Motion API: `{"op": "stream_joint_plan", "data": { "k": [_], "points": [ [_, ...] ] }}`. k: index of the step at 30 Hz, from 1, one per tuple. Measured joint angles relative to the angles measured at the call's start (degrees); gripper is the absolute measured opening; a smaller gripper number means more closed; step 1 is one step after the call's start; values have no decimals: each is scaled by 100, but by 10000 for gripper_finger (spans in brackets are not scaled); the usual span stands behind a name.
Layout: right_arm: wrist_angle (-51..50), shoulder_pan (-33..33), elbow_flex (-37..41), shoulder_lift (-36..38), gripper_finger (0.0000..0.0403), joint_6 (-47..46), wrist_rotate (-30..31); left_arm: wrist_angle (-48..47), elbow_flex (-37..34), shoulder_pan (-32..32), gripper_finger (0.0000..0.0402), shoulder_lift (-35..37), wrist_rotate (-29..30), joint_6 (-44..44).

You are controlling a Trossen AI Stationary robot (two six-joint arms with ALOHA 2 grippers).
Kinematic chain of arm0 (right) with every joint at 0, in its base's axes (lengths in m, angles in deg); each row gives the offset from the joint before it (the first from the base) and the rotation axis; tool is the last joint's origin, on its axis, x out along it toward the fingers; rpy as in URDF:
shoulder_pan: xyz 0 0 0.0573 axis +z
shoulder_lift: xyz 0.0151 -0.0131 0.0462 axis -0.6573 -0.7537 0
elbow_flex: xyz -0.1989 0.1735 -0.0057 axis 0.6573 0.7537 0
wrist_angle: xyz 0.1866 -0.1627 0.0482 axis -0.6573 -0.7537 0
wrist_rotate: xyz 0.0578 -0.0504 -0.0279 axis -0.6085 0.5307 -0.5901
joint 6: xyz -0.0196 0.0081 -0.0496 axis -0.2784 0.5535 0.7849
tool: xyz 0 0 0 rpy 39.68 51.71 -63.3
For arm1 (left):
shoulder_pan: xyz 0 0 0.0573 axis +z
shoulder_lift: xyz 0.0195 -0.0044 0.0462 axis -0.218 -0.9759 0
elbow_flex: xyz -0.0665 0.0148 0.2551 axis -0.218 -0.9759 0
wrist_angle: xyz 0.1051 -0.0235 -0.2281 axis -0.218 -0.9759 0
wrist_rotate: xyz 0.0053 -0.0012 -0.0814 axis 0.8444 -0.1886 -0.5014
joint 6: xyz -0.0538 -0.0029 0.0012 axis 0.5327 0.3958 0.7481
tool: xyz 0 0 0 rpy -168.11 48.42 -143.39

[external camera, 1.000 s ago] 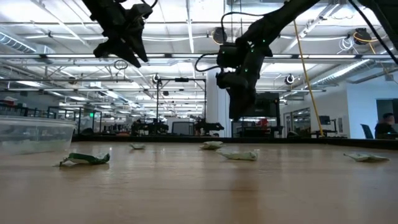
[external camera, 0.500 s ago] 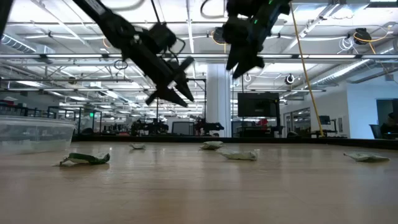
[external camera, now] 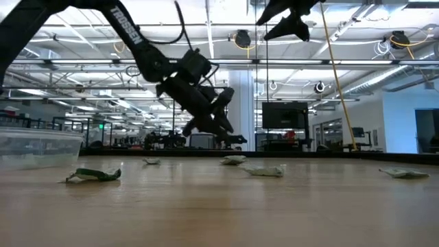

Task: Pick and place Stevia / Truvia into bins
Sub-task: Put the light green stevia packet into the transparent bin

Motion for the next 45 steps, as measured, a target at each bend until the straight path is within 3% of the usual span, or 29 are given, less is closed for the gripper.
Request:
{"op": "stream_joint_plan", "data": {
  "k": [7,13,18,23,27,32,37,40,45],
  "points": [
    [423,-2,575,192,210,-525,-18,-2028,1403,-33,81,-78,-101,-2317],
    [692,11,949,183,210,-937,-476,-4727,2677,4,133,-456,-269,-3058],
    [676,-8,1313,179,210,-398,147,-5966,3133,-36,177,-411,-336,-3198],
    [235,-345,1424,91,210,238,622,-6418,3260,-49,188,144,-379,-3167],
    [184,-709,1432,-163,210,392,403,-6702,3244,-29,189,769,-392,-3170],
    [424,-837,1430,-668,210,577,125,-6679,3260,16,189,1640,116,-3191],
    [1339,-872,1426,-1240,208,1156,9,-6694,3244,48,189,2240,461,-3067],
    [1963,-950,1345,-1614,187,1119,-455,-6633,3251,47,189,2585,475,-2843],
    [2297,-1115,966,-2313,108,852,-603,-6485,3244,31,189,3042,505,-2768]
  ]
}}
